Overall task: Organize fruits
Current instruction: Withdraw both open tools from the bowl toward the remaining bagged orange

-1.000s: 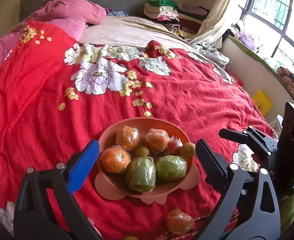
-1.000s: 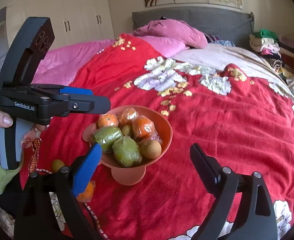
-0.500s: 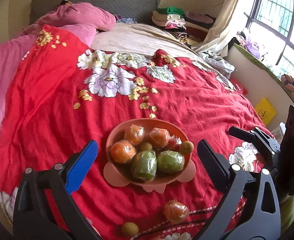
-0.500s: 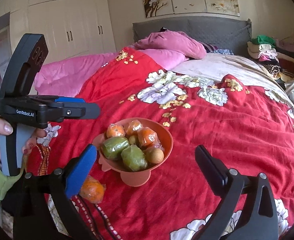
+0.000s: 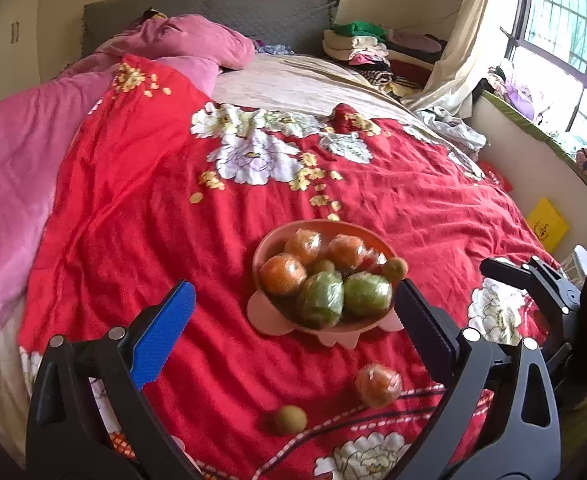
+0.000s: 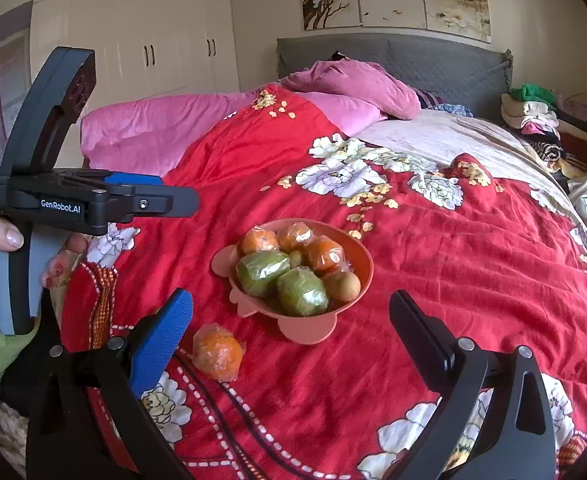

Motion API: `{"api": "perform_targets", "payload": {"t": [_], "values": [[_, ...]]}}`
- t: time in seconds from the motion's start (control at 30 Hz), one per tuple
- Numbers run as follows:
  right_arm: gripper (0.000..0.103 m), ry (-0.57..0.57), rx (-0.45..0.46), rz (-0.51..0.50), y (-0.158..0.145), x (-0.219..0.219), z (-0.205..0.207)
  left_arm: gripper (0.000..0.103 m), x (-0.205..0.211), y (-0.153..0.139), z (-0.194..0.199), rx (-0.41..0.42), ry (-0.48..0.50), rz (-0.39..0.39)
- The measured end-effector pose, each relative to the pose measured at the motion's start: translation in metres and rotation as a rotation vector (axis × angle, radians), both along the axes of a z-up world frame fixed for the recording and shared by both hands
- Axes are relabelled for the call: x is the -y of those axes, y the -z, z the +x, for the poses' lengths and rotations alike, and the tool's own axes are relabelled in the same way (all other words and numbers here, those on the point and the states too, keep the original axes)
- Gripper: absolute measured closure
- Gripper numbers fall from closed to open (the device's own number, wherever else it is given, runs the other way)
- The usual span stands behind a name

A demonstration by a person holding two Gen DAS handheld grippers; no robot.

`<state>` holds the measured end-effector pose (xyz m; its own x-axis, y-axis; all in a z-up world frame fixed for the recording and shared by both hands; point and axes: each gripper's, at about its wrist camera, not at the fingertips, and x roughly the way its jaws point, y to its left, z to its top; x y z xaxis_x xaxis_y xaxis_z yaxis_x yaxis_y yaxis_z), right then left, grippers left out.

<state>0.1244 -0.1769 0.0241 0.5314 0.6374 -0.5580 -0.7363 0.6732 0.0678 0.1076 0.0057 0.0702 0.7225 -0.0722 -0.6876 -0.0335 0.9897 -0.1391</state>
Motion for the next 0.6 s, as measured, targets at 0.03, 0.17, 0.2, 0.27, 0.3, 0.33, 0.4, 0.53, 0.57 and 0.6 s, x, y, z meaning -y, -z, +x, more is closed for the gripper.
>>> {"api": "perform_targets", "payload": {"t": [0.03, 0.17, 0.2, 0.27, 0.3, 0.33, 0.4, 0.53, 0.57, 0.6], "values": [[0.005, 0.001, 0.000, -0.001, 0.000, 0.000, -0.002, 0.010, -0.002, 0.001, -0.003, -0.002, -0.001, -0.001], [0.005, 0.004, -0.008, -0.004, 0.003, 0.000, -0.005, 0.010, -0.007, 0.002, -0.011, -0.005, -0.014, -0.006], [0.005, 0.005, -0.009, -0.006, 0.003, -0.001, -0.006, 0.010, -0.008, 0.002, -0.011, -0.005, -0.014, -0.006], [0.005, 0.006, -0.013, -0.009, 0.004, -0.001, -0.008, 0.010, -0.007, 0.003, -0.015, -0.006, -0.009, -0.001], [0.005, 0.005, -0.014, -0.010, 0.004, -0.002, -0.009, 0.010, -0.007, 0.003, -0.017, -0.006, -0.008, 0.004], [0.005, 0.006, -0.016, -0.009, 0.005, -0.002, -0.010, 0.010, -0.006, 0.004, -0.018, -0.007, -0.008, 0.006], [0.005, 0.005, -0.018, -0.010, 0.006, -0.002, -0.012, 0.010, -0.006, 0.005, -0.019, -0.013, -0.003, 0.004], [0.005, 0.007, -0.027, -0.012, 0.008, -0.003, -0.017, 0.010, -0.005, 0.008, -0.024, -0.019, -0.001, 0.007], [0.005, 0.008, -0.030, -0.013, 0.009, -0.003, -0.017, 0.010, -0.005, 0.008, -0.025, -0.020, 0.001, 0.008], [0.005, 0.008, -0.032, -0.014, 0.010, -0.004, -0.018, 0.010, -0.005, 0.009, -0.026, -0.020, 0.001, 0.011]]}}
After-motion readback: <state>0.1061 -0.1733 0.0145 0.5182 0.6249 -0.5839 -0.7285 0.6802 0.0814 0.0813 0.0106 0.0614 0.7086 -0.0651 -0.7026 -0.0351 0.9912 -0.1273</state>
